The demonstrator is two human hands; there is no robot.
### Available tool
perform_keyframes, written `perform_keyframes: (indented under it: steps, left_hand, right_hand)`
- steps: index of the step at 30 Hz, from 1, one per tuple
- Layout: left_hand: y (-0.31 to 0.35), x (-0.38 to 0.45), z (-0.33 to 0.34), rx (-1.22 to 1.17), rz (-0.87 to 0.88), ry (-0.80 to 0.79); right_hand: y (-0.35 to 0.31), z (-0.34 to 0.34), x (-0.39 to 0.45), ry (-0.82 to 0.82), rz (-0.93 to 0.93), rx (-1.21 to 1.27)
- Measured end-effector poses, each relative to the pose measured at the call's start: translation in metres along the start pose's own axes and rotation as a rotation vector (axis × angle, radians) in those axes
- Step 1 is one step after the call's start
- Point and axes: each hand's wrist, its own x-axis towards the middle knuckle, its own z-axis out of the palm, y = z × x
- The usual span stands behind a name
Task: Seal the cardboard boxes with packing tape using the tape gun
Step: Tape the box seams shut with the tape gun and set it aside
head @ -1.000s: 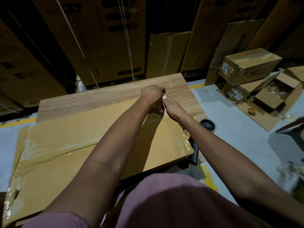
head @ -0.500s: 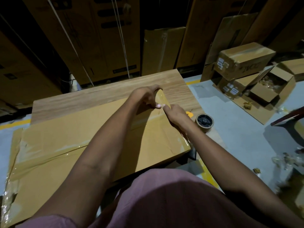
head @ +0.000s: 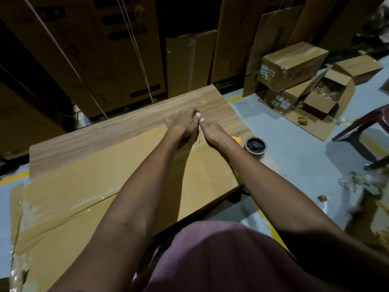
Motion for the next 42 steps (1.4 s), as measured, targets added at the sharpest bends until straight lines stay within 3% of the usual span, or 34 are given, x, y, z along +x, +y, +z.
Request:
perform_keyframes:
  steps: [8, 18, 25, 31, 38, 42]
  left_hand:
    - [0.000, -0.008, 0.005, 0.122, 0.036, 0.046]
    - [-0.002, -0.010, 0.008, 0.206, 0.083, 0.046]
    - [-0.003, -0.019, 0.017, 0.244, 0.114, 0.122]
    - [-0.001, -0.024, 0.020, 0.260, 0.119, 0.155]
    - [-0.002, -0.028, 0.022, 0.249, 0.124, 0.186]
    - [-0.004, -0.033, 0.026, 0.195, 0.108, 0.236]
  right_hand:
    - [0.071, -0.004, -0.101, 0.033, 0.034, -0.141]
    - [0.031, -0.010, -0.074, 0.018, 0.093, -0.182]
    - [0.084, 0.004, -0.147, 0.206, 0.095, -0.080]
    - [0.101, 0.018, -0.172, 0.557, 0.130, 0.355]
    - [0.097, 0.042, -0.170, 0.922, 0.035, 0.212]
    - [0.101, 0.045, -0.165, 0.923, 0.083, 0.323]
